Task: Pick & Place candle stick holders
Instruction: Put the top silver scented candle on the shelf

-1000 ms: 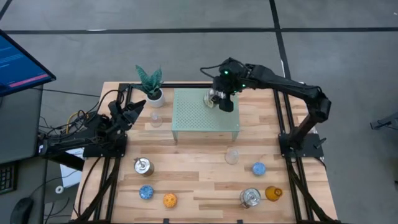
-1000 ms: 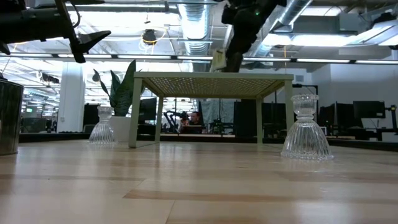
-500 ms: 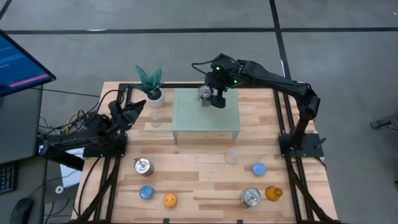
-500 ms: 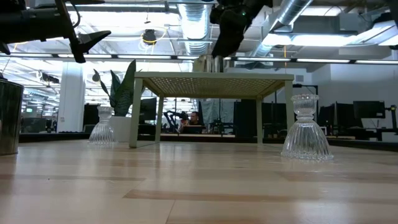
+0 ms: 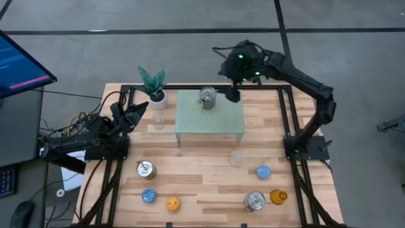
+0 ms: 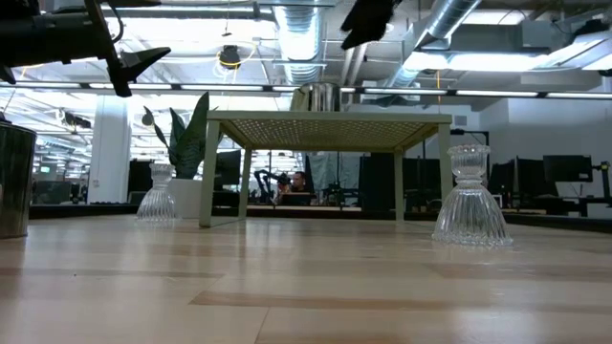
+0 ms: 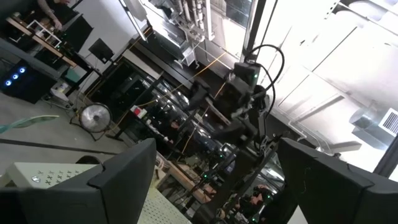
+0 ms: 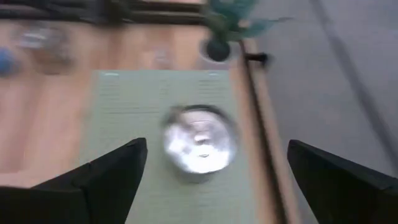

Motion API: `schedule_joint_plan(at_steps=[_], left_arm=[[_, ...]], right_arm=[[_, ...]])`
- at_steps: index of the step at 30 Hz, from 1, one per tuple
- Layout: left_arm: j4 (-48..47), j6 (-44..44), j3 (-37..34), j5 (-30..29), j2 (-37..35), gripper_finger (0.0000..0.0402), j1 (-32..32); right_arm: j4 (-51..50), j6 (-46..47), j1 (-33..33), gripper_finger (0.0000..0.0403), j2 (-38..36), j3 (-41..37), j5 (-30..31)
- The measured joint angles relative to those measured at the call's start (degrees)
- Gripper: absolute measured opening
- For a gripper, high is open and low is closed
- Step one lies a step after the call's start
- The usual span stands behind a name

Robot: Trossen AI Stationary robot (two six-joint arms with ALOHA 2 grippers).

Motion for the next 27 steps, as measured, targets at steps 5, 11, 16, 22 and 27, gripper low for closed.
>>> schedule_joint_plan(at_steps=[5, 11, 16, 22, 27], left_arm=[[0.0, 0.0, 0.0, 0.0, 0.0, 0.0337, 0.0], [0.0, 0.0, 0.0, 0.0, 0.0, 0.0337, 0.0], [0.0, 0.0, 0.0, 0.0, 0.0, 0.0337, 0.0], [0.0, 0.0, 0.0, 0.0, 0.0, 0.0337, 0.0], [0.0, 0.0, 0.0, 0.0, 0.0, 0.0337, 0.0]], right_arm=[[11.3, 3.9, -5.2, 0.0302, -9.5, -18.8, -11.9], [36.5, 11.1, -7.1, 0.0140, -17.8, -40.8, -3.5], [44.8, 13.8, -4.8, 0.0013, -16.0, -48.0, -2.5], [49.1, 15.6, -2.2, 0.0022, -11.3, -48.3, -1.2], [51.5, 16.9, -1.0, 0.0002, -8.2, -48.2, -1.3]])
